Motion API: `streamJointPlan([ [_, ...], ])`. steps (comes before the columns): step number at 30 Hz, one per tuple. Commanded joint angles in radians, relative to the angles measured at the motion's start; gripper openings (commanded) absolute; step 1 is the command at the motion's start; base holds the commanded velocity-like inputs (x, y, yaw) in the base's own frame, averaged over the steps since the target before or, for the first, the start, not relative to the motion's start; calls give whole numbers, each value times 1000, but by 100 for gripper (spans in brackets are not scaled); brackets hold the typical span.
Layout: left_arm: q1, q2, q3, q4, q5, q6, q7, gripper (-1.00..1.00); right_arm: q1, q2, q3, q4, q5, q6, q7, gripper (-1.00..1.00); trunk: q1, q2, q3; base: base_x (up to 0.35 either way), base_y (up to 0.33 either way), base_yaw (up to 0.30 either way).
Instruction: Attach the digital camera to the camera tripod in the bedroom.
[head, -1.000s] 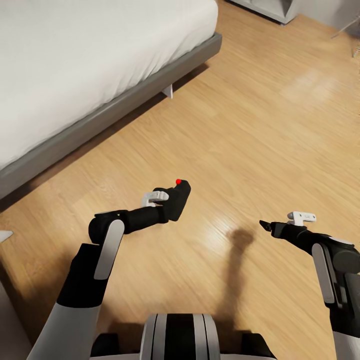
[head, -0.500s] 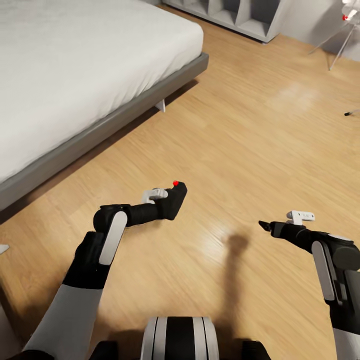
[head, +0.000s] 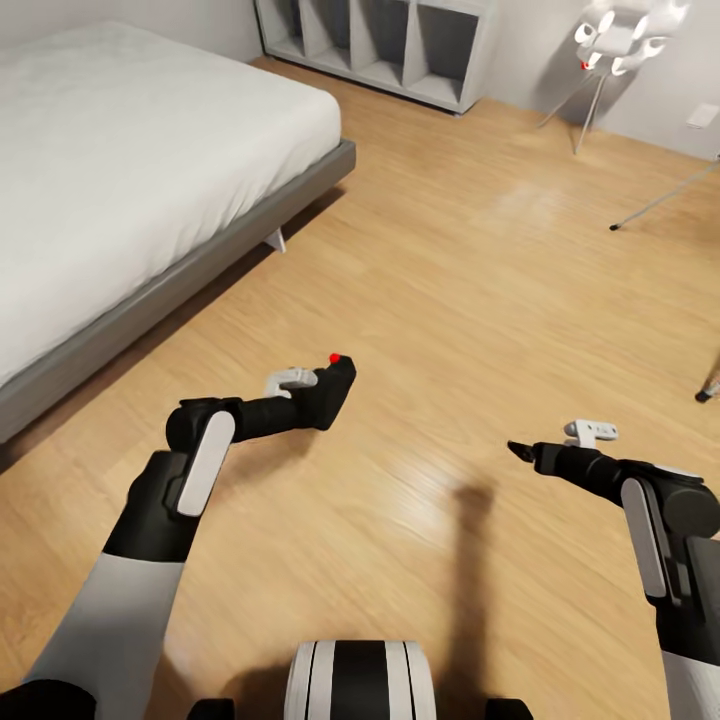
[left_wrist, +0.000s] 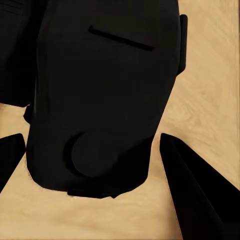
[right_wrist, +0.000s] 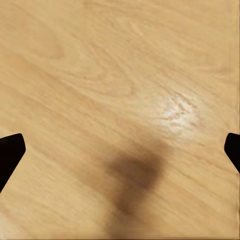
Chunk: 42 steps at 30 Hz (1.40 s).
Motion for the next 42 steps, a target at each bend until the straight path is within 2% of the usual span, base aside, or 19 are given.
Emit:
streamJointPlan([
  [1,9,2,2,-9,-7,4,-13,-100,0,0,-1,-1,-7,6,-2,100,-1,0,3,0,0,-276],
  [2,47,18,19,-42,-11,4,-16,-100,3,2,18,-1,-7,6,-2,100,-1,0,7,0,0,-276],
  [5,56,21,39,-47,-1,4,-16,-100,4,2,26,-1,-7,6,-2,100,-2,1,19,0,0,-276],
  [10,68,40,49,-59,80,4,-16,-100,4,3,32,-1,-7,6,-2,100,-5,2,38,0,0,-276],
  [11,70,49,49,-61,99,4,-15,-100,4,3,32,-1,-7,6,-2,100,-5,2,42,0,0,-276],
  [13,74,92,47,-60,175,4,-15,-100,5,3,33,-1,-7,6,-2,100,-6,3,50,0,0,-276],
  [17,72,119,33,-44,218,4,-15,-100,7,4,36,-1,-7,7,-2,100,-8,4,65,0,0,-276],
  [18,69,126,16,-34,230,4,-14,-100,8,4,43,-1,-7,7,-2,100,-8,4,69,0,0,-276],
  [21,56,133,-28,-9,243,4,-14,-100,9,4,63,-1,-7,7,-2,100,-10,5,81,0,0,-276],
  [26,41,133,-64,13,243,4,-4,-100,11,4,77,-1,-7,6,-3,100,-12,6,100,0,0,-274],
  [42,77,126,-75,13,251,4,-13,-100,13,5,91,-1,-6,6,-4,100,-19,10,162,0,0,-255],
])
